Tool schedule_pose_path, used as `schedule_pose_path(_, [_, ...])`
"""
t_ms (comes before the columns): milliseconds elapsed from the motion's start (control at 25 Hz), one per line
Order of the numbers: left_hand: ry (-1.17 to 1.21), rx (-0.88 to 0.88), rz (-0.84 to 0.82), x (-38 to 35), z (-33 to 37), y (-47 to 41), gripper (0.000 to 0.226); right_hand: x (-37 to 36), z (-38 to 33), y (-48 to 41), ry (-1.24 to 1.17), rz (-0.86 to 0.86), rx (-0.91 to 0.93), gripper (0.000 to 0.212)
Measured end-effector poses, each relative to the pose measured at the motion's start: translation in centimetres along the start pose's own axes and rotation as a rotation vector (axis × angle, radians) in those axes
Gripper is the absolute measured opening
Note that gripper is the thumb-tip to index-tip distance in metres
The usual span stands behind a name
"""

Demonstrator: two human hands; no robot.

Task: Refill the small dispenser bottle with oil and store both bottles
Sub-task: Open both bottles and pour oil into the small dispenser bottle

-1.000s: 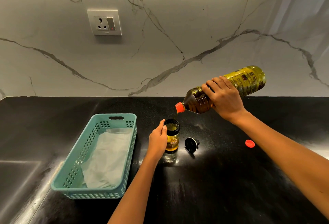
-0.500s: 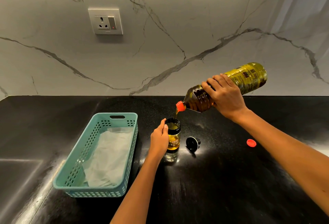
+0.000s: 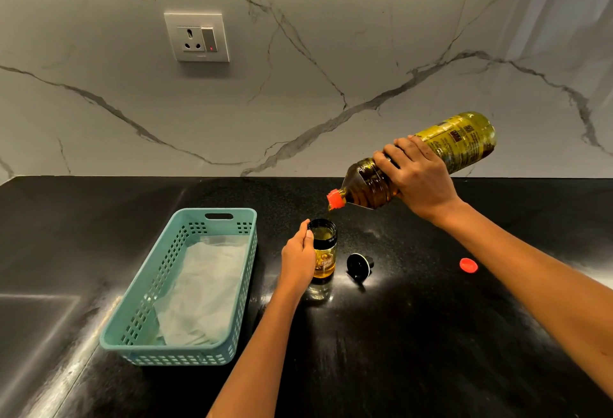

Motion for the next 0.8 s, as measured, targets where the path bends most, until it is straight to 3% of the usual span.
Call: schedule_pose_path(800, [0.013,-0.002,0.003,0.07,0.06,-0.03,0.04,-0.1,-0.07,-0.2,0.023,-0.004,0.003,0.047])
Point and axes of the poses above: each hand's wrist, its own y-axis away from the middle knuckle, its own x-axis out of the back of the hand, z = x × y, the point moved 5 cm from there along -y, towards the middle knuckle, and after that the axes turned 10 degrees about x, right-handed, at the moved point
